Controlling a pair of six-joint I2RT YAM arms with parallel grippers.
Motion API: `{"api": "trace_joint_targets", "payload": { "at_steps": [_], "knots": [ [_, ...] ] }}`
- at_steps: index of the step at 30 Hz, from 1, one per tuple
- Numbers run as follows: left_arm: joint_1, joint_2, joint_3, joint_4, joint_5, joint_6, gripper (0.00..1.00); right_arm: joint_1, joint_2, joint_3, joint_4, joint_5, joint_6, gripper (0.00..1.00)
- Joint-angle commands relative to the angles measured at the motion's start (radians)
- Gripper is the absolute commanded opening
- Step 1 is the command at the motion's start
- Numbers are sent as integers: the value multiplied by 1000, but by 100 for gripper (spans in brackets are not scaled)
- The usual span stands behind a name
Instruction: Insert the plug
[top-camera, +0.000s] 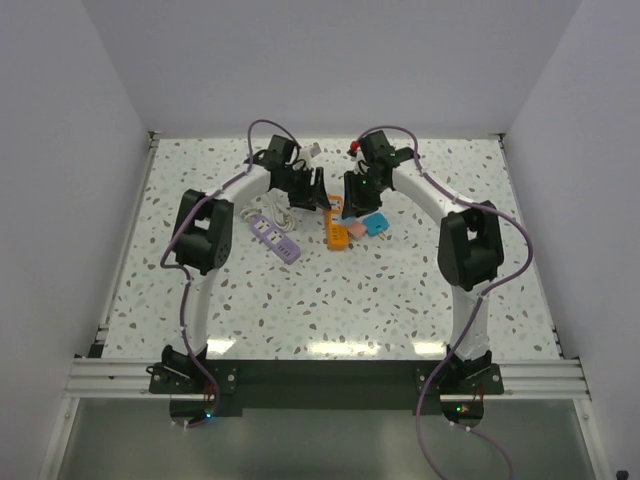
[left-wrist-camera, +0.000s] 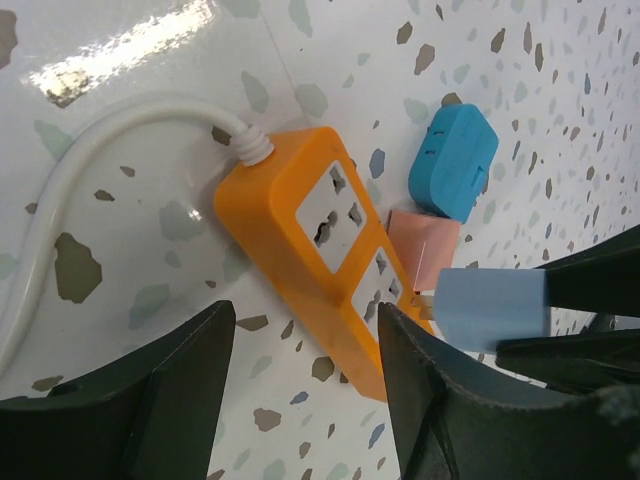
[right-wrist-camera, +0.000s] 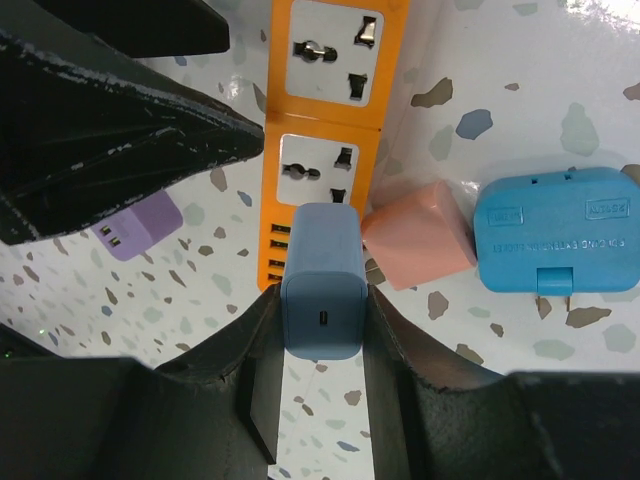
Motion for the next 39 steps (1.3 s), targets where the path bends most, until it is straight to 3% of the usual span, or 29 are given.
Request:
{"api": "trace_joint_targets", "payload": {
  "at_steps": [1, 8, 21, 39],
  "knots": [
    [-13, 18, 61, -14, 1, 14, 64, 0, 13, 21, -1, 30, 17, 0],
    [-27, 43, 68, -48, -17, 33, 63, 2, 36, 21, 16, 39, 13, 0],
    [-30, 75, 76, -85, -36, 43, 50, 2, 52, 75, 19, 39, 12, 0],
    [-30, 81, 85, -91, -27, 43, 46, 43, 101, 147, -72, 78, -24, 0]
  ]
}}
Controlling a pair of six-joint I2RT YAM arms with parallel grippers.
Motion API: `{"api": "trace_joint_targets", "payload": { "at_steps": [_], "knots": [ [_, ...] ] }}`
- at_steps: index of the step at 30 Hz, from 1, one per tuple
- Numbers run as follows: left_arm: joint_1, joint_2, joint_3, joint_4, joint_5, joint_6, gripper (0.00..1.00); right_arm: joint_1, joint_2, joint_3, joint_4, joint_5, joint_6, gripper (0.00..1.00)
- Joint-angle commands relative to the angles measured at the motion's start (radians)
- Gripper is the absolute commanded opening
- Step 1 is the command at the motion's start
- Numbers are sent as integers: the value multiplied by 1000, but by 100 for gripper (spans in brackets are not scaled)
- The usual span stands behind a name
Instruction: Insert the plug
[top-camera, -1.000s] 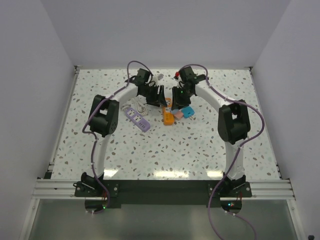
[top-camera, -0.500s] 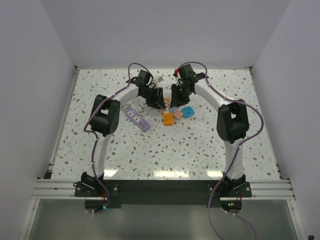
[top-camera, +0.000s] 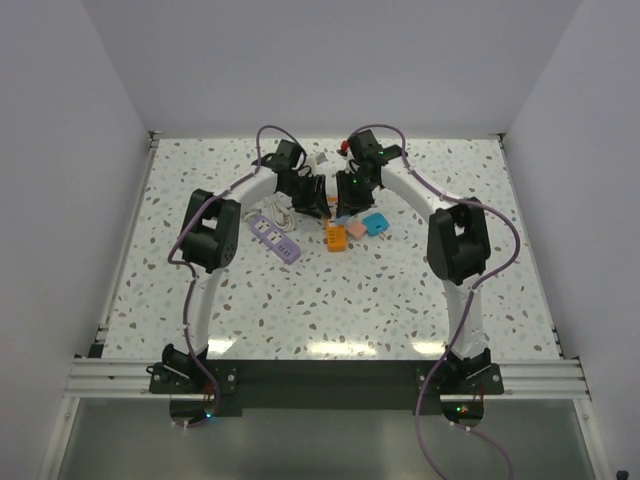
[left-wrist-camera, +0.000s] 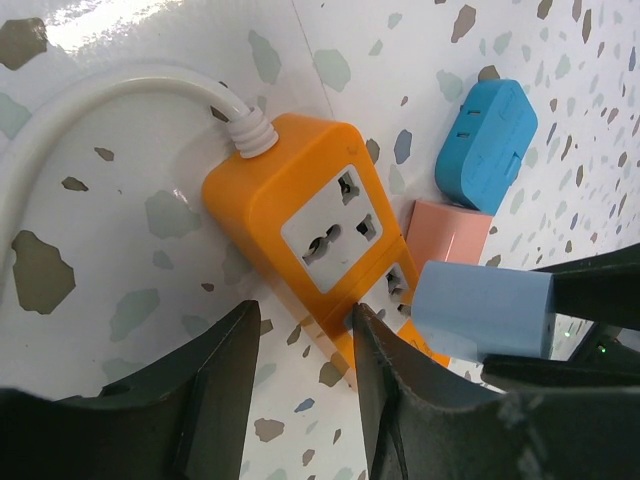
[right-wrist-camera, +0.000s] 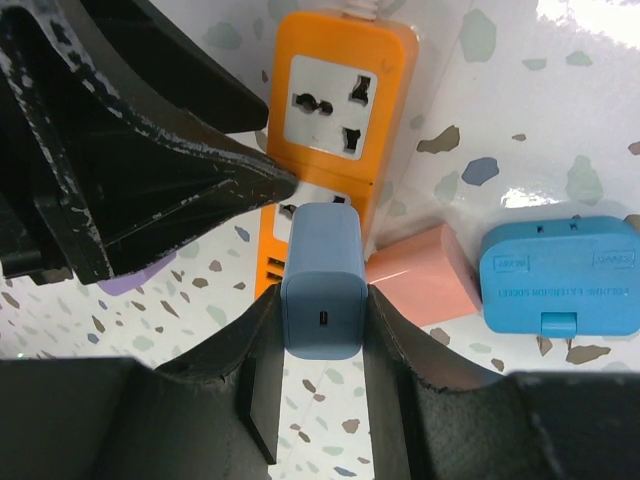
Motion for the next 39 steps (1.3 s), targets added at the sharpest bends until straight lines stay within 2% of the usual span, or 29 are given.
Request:
{"api": "trace_joint_targets", "payload": {
  "at_steps": [1, 25, 39],
  "knots": [
    [-3, 20, 34, -24, -7, 31, 46, 16, 2, 32, -52, 32, -21, 0],
    [-3, 15, 23, -10, 21, 30, 43, 93, 45, 63, -97, 209, -48, 0],
    [-3, 15, 13, -3, 36, 25, 40, 118, 59, -29, -54, 258, -52, 0]
  ]
}}
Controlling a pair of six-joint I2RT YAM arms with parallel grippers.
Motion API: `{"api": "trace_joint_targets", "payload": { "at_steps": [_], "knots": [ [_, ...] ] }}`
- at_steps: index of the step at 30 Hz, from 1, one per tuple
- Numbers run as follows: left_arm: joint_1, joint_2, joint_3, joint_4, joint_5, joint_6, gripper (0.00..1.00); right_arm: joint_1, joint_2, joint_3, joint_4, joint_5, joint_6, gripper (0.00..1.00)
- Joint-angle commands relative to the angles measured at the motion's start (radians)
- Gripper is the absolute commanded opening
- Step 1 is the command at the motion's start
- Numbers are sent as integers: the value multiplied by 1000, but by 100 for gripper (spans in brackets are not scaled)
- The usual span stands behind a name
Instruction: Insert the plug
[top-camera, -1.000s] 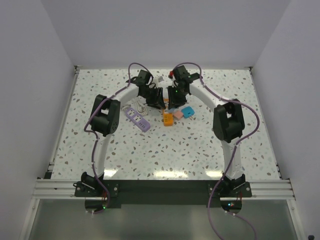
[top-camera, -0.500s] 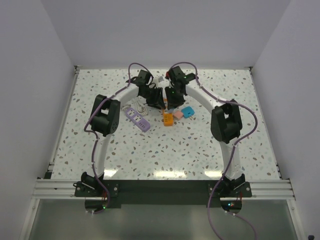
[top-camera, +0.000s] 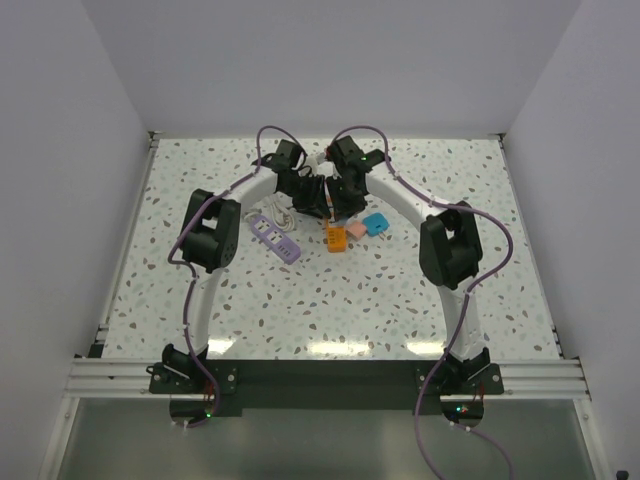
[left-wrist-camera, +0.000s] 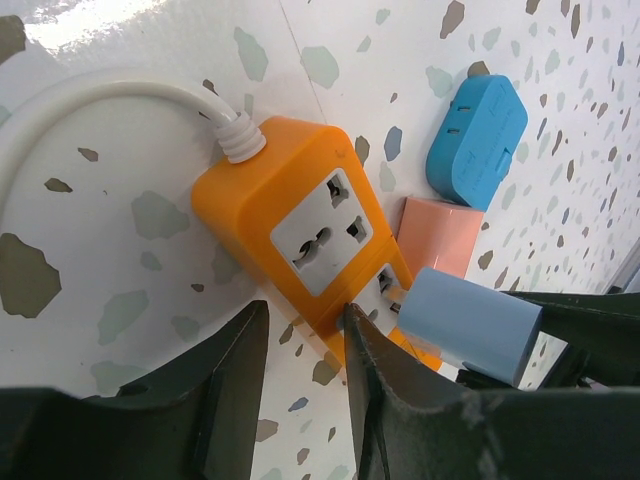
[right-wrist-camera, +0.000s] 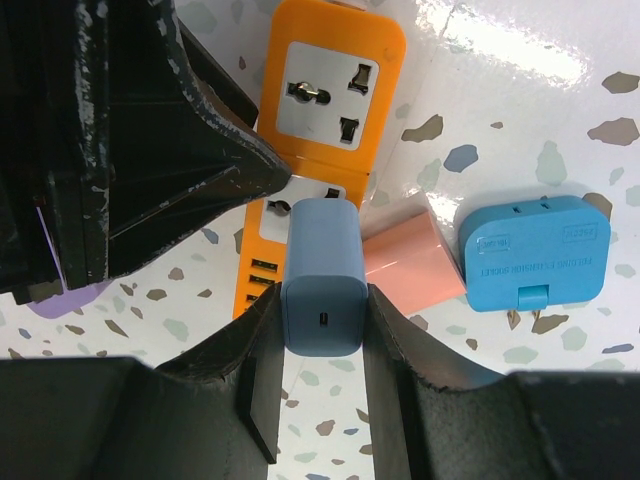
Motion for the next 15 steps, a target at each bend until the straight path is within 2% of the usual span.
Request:
{"api": "trace_joint_targets", "payload": {
  "at_steps": [1, 15],
  "knots": [
    [-3, 14, 8, 1, 16, 25, 40, 10, 57, -49, -7, 21, -11, 0],
    [-3, 17, 2, 8, 30, 22, 39, 13, 122, -2, -9, 22, -8, 0]
  ]
}}
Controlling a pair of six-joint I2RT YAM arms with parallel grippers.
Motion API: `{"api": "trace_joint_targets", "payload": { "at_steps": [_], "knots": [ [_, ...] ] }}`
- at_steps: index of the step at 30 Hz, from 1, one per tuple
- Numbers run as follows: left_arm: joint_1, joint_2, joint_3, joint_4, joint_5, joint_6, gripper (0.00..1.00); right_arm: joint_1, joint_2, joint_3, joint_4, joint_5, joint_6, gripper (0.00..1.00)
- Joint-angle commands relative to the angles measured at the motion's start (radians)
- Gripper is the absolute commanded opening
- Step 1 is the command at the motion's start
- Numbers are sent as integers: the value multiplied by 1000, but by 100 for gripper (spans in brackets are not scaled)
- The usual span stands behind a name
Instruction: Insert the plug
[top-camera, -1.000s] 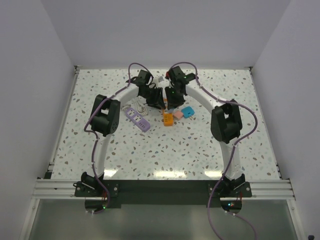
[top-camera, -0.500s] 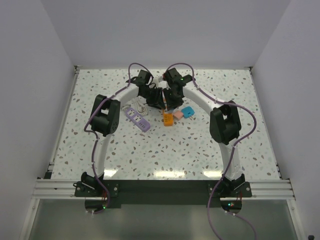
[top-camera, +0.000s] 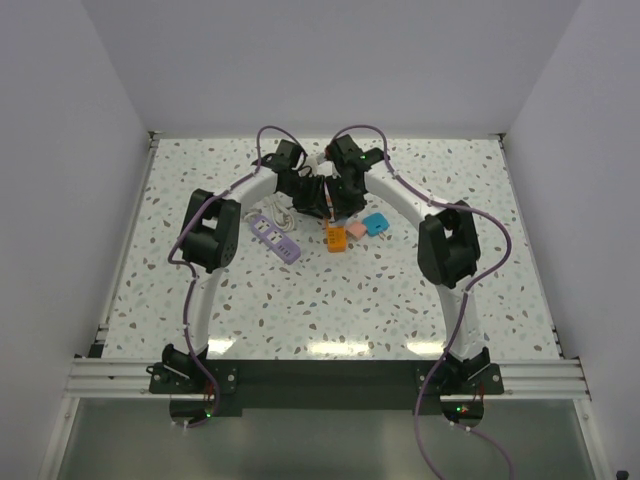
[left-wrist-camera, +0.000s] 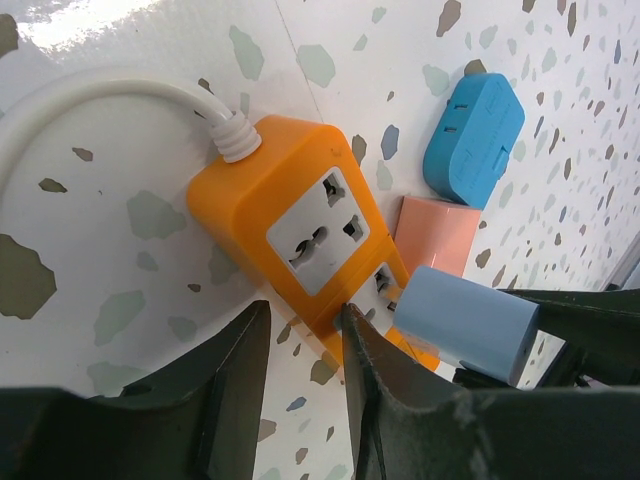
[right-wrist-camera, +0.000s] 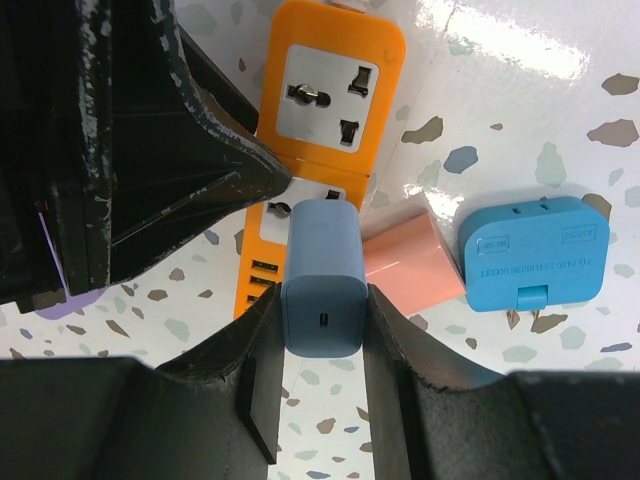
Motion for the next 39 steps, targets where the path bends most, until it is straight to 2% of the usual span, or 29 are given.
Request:
{"api": "trace_joint_targets", "payload": {
  "at_steps": [1, 13, 20, 39],
  "knots": [
    [-3, 15, 2, 7, 23, 23, 39, 14, 108, -33, 15, 26, -10, 0],
    [-3, 16, -7, 15, 47, 10, 38, 39, 136, -35, 11, 72, 15, 0],
    [-3, 16, -13, 21, 53, 4, 38, 40, 125, -110, 54, 55, 30, 0],
    [-3, 4, -42, 38, 73, -2, 33, 23, 226, -13, 27, 46, 31, 0]
  ]
}}
